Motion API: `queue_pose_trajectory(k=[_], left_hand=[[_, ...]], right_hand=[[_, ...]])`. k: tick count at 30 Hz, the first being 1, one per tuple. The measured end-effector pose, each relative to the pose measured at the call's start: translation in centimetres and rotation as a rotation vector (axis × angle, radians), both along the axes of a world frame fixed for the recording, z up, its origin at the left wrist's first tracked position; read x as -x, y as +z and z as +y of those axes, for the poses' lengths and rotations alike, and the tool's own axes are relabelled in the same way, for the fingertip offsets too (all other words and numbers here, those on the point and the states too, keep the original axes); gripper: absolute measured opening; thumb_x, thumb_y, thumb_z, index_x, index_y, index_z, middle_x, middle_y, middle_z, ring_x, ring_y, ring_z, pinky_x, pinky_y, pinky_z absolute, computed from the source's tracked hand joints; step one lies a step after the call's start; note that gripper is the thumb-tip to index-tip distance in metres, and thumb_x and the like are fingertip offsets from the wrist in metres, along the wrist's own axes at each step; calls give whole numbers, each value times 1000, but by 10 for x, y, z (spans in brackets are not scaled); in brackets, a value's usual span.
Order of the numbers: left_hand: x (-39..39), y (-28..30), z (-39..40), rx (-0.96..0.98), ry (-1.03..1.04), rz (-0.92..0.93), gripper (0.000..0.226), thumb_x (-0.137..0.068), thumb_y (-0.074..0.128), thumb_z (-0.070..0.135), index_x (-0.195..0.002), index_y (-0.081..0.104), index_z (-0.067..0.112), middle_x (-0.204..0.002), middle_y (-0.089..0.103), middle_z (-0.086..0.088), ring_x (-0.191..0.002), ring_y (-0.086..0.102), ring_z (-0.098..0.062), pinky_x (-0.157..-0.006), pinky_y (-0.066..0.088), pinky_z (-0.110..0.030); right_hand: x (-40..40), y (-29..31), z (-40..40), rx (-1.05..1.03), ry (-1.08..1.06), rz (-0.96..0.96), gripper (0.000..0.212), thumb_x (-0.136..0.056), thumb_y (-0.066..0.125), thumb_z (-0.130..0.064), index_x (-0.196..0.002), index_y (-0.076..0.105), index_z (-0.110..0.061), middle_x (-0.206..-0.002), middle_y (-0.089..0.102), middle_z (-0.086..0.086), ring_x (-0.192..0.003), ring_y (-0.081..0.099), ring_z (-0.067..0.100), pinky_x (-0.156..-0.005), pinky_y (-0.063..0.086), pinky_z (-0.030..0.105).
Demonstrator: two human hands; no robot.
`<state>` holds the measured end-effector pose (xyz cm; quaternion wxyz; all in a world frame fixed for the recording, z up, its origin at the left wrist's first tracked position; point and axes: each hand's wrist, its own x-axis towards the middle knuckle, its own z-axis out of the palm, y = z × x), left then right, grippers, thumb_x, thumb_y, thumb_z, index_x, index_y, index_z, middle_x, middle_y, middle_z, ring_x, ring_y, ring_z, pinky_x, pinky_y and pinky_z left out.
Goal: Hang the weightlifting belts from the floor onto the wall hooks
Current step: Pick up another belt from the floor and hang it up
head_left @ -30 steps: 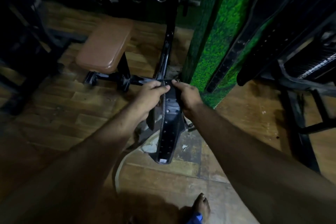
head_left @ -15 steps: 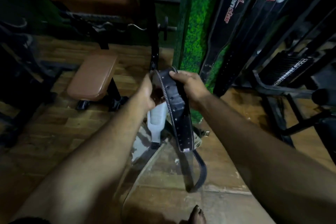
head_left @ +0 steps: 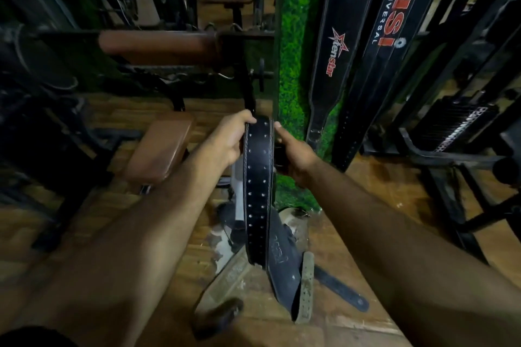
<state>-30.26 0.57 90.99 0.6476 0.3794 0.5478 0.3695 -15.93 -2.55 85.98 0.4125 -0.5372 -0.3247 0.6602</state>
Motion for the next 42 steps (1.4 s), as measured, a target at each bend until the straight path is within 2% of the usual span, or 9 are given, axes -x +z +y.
queue_pose_trajectory(k=[4, 7, 13, 18, 22, 26, 31, 36, 42], left_hand=[[-5, 0, -12, -91, -108, 41, 49, -74, 57, 18, -111, 62, -15, -100, 63, -37, -85, 61, -40, -73, 52, -39], [0, 14, -13, -167, -151, 57, 22, -85, 55, 10, -102, 67, 2, -93, 69, -21, -81, 64, -30, -73, 53, -33], [-3, 36, 5, 69, -107, 23, 70, -90, 42, 74, -120, 70, 17, -111, 76, -8, -101, 72, -22, -92, 52, -38], [-37, 64, 23, 47, -3, -60, 38, -93, 60, 37, -108, 70, 4, -96, 76, -13, -85, 73, -29, -81, 60, -36], [-51, 70, 26, -10, -36, -73, 21, -98, 56, 24, -95, 68, 7, -79, 77, -9, -67, 73, -20, -65, 60, -29], [-40, 73, 21, -150, -142, -64, 29, -94, 62, 13, -120, 66, 1, -116, 71, -23, -107, 70, -34, -97, 56, -44], [-6, 78, 0, -290, -335, -31, 29, -87, 68, 10, -116, 68, 12, -109, 74, -11, -93, 73, -21, -90, 57, -35], [20, 102, 14, -231, -171, 13, 29, -93, 65, 40, -106, 74, 17, -104, 78, -6, -92, 74, -19, -85, 56, -32], [23, 131, 25, -278, -233, -27, 31, -93, 65, 12, -123, 64, 2, -97, 76, -12, -86, 72, -25, -67, 61, -31]], right_hand=[[-13, 17, 26, 11, -71, 140, 69, -85, 68, -61, -126, 70, -5, -119, 71, 18, -97, 62, 31, -83, 51, 41], [-19, 36, 37, -89, -172, 114, 50, -90, 75, -25, -124, 65, 11, -116, 71, 27, -90, 69, 33, -90, 58, 49], [-43, 62, 31, -332, 134, 7, 19, -92, 72, -17, -90, 65, 1, -85, 67, 22, -64, 65, 23, -63, 55, 28], [-71, 84, 19, -323, 311, -9, 36, -93, 70, -12, -61, 54, -12, -60, 52, 3, -53, 54, 12, -52, 48, 20], [-86, 93, 13, -203, 241, -11, 31, -93, 72, -32, -71, 63, -13, -58, 56, 0, -56, 50, 14, -57, 47, 26], [-75, 96, 23, -51, -38, 8, 54, -83, 70, -64, -99, 76, -13, -87, 76, 4, -73, 67, 18, -65, 55, 30], [-46, 125, 32, -51, -107, 169, 44, -96, 65, -29, -130, 66, -2, -126, 71, 18, -112, 71, 32, -87, 61, 37], [-20, 141, 20, -192, -12, 126, 39, -93, 69, -14, -123, 65, 11, -112, 73, 24, -84, 75, 26, -73, 64, 32], [-19, 160, 2, -270, 121, 16, 45, -98, 64, -25, -128, 62, 8, -111, 74, 19, -89, 76, 24, -77, 60, 30]])
